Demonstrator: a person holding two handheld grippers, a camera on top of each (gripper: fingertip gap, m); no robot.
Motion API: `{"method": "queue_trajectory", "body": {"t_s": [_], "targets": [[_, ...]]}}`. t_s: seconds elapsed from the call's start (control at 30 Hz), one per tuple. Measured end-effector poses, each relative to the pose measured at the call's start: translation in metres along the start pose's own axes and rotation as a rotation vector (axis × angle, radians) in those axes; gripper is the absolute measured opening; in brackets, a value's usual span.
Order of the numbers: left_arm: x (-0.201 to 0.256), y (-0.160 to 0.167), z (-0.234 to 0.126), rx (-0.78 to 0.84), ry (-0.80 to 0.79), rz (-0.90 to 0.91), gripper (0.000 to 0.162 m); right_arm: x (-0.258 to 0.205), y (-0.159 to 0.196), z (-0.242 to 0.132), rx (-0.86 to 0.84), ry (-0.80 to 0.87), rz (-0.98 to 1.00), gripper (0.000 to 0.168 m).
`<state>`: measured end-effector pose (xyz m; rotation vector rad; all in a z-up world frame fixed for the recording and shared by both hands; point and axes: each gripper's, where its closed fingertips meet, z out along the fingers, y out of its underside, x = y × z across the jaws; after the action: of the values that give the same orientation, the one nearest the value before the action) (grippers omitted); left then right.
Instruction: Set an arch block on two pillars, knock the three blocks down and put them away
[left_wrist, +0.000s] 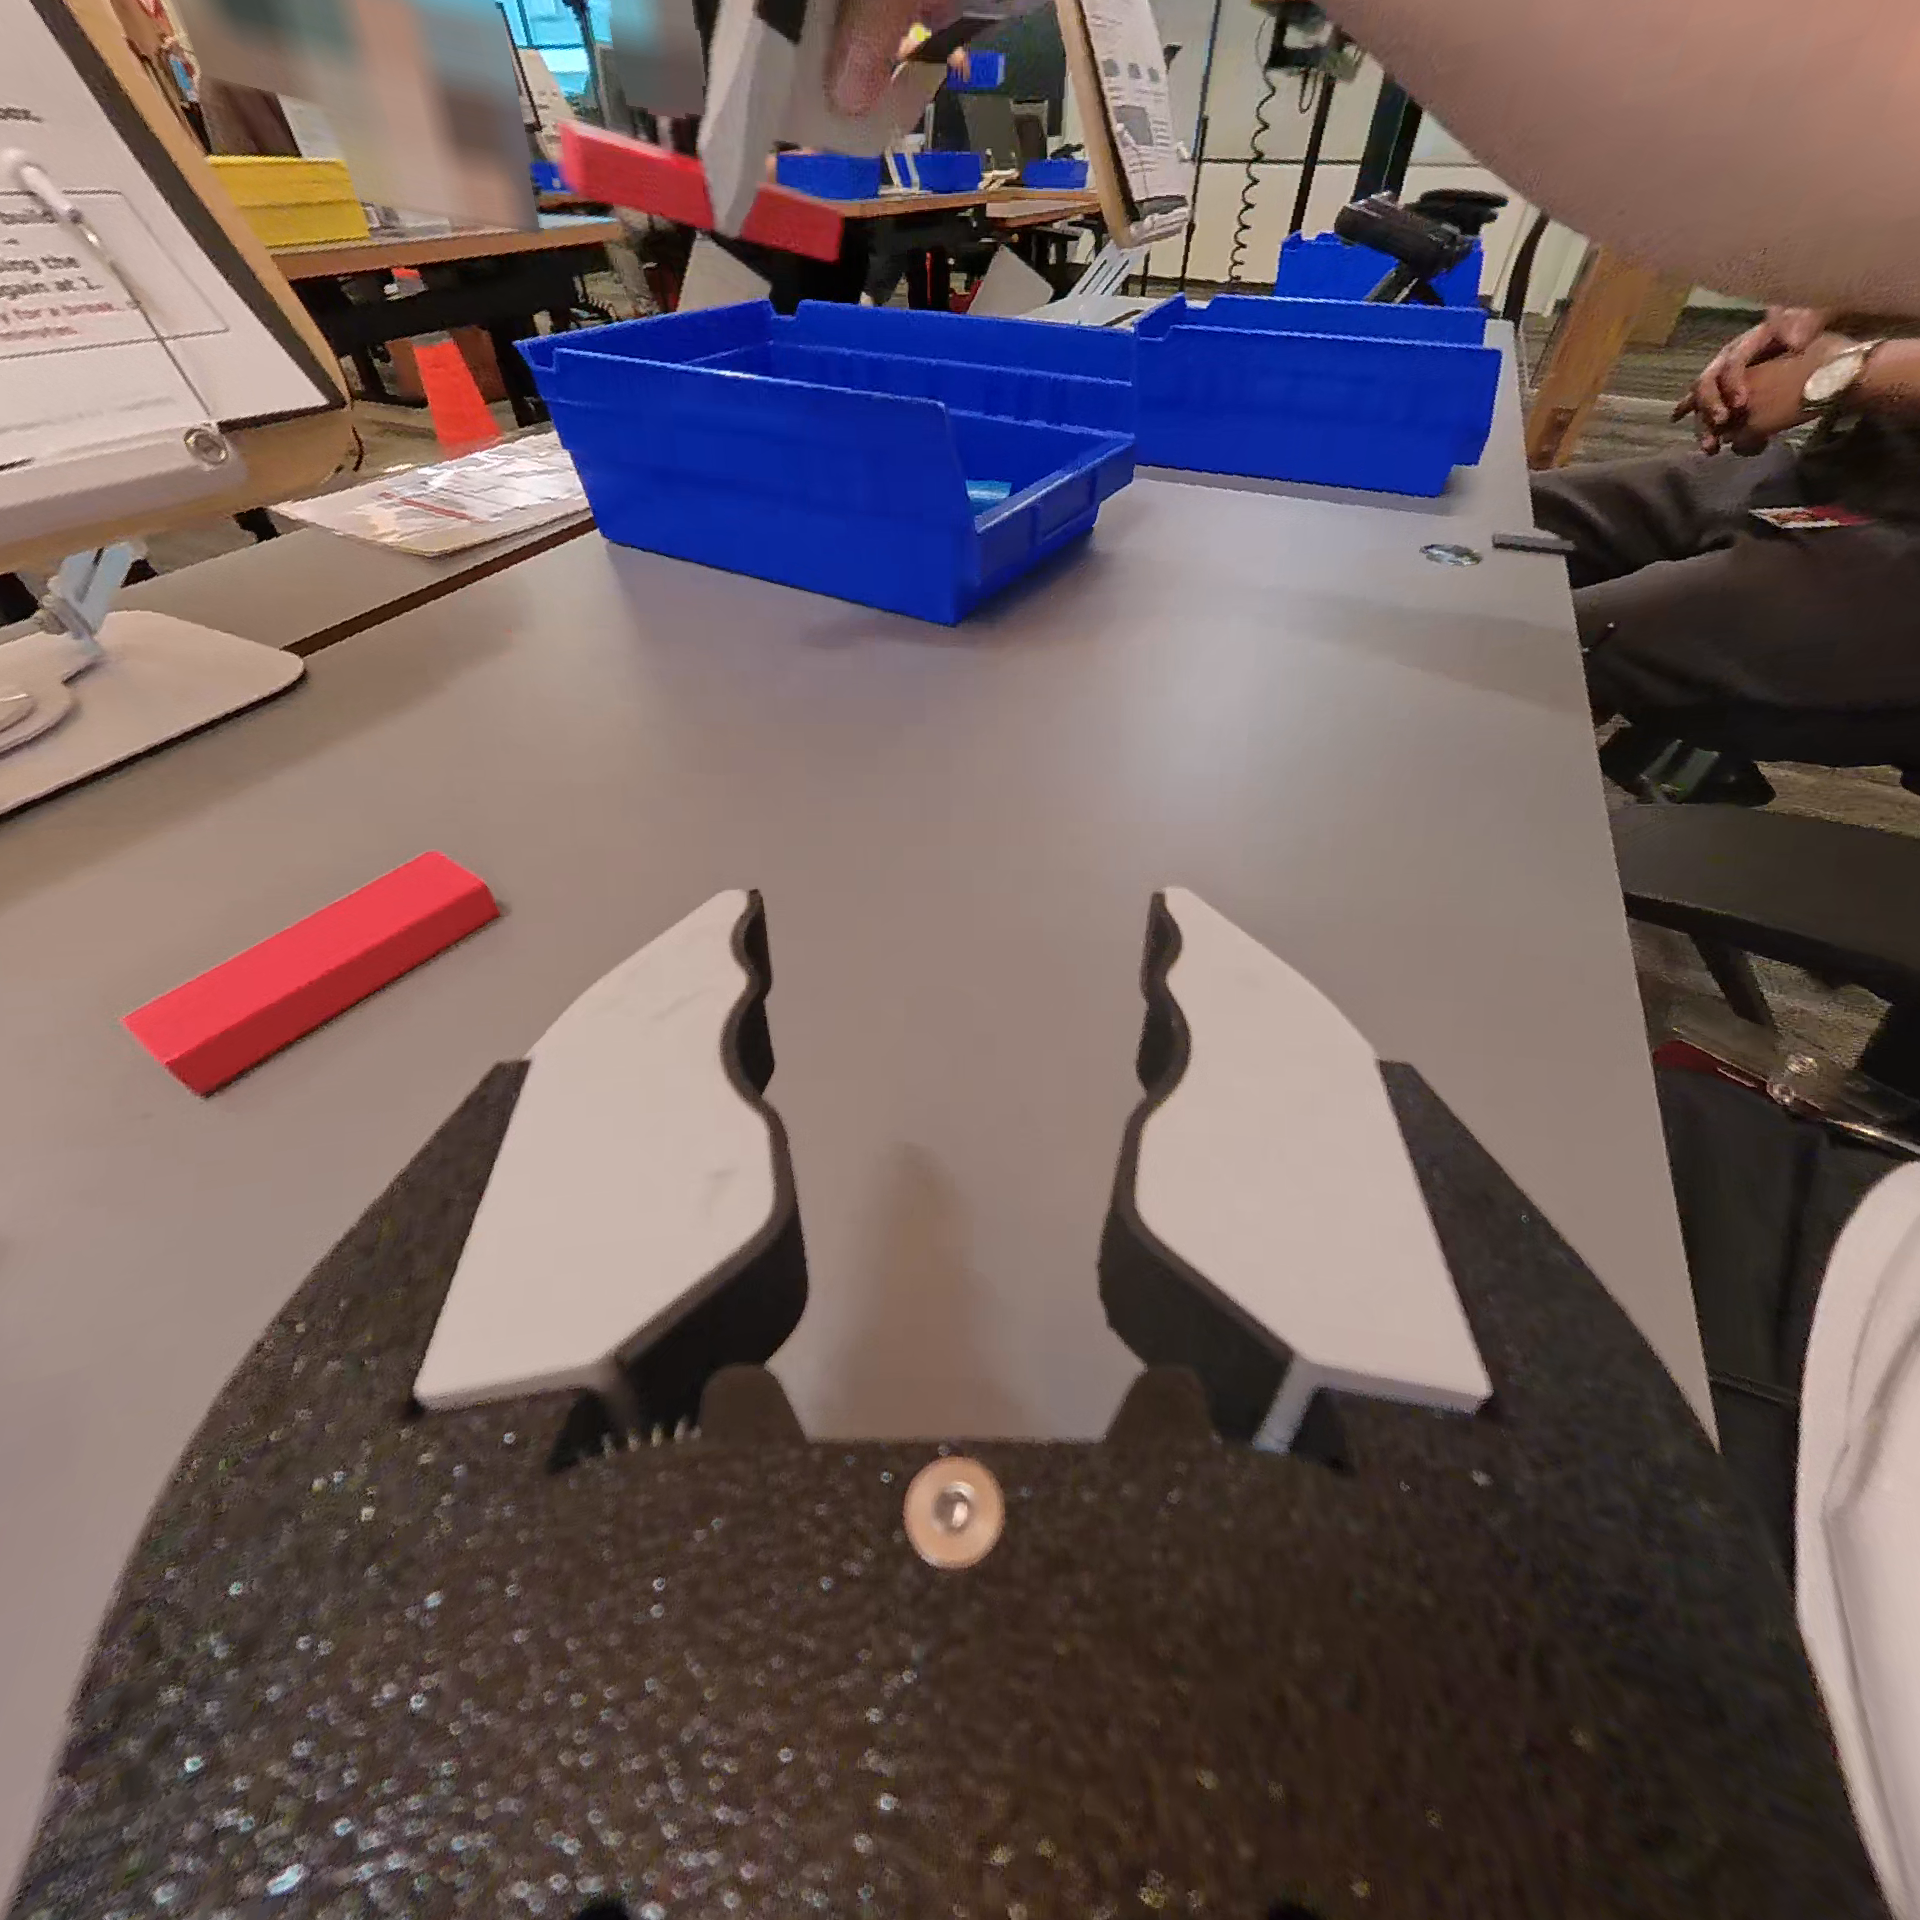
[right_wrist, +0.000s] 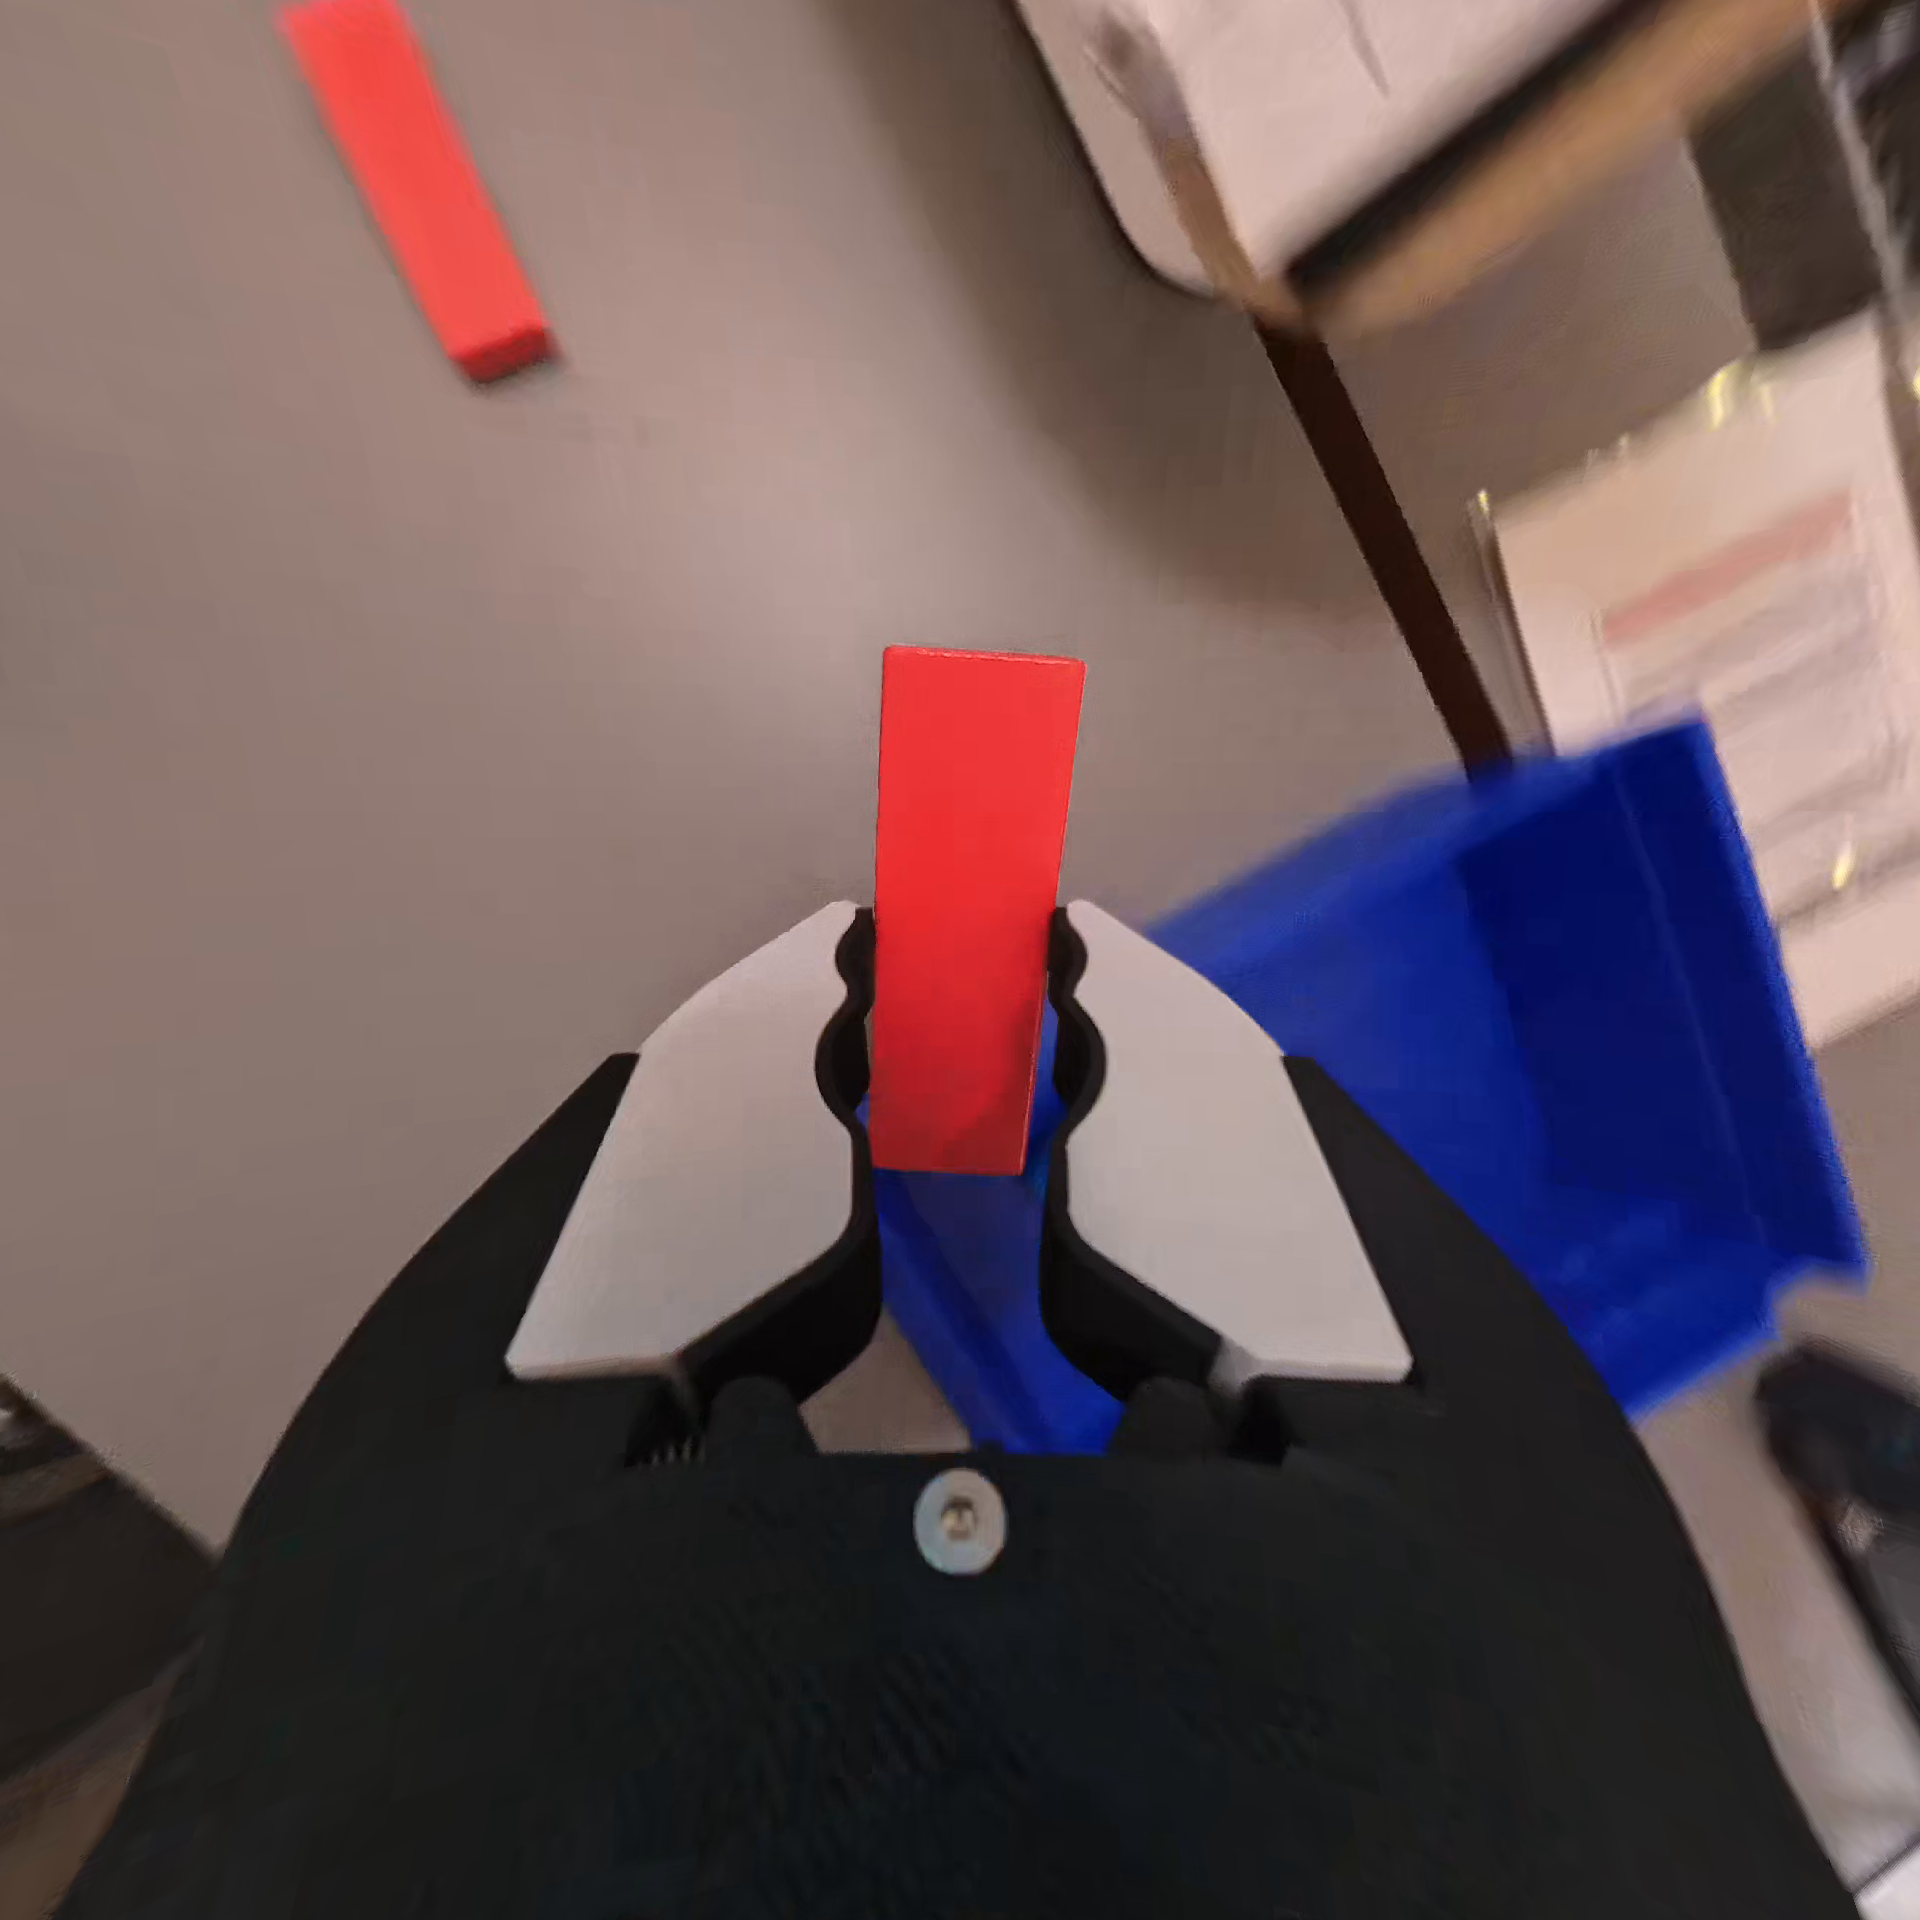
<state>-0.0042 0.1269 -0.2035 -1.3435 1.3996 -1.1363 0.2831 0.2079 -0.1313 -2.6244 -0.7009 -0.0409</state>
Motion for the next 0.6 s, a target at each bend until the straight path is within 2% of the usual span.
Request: {"method": "queue_trajectory", "body": {"t_s": [0.1,0.17,0.23,0.4,0.6], "targets": [[0.003,-0.005,0.004,0.021,0.017,-0.006,0.068,0.047,0.061,-0.009,-0.078,0.082,0.251,0.032],[0.005,-0.008,0.007,0.036,0.028,-0.013,0.068,0.057,0.097,0.002,-0.105,0.061,0.405,0.032],[0.008,-0.008,0.009,0.036,0.038,-0.015,0.068,0.057,0.116,0.024,-0.078,0.013,0.508,0.033],[0.011,-0.003,0.014,0.003,0.047,-0.008,0.068,0.035,0.127,0.073,-0.06,-0.13,0.587,0.033],[0.012,-0.002,0.011,-0.009,0.03,-0.004,0.068,0.034,0.131,0.1,-0.111,-0.13,0.611,0.033]]}}
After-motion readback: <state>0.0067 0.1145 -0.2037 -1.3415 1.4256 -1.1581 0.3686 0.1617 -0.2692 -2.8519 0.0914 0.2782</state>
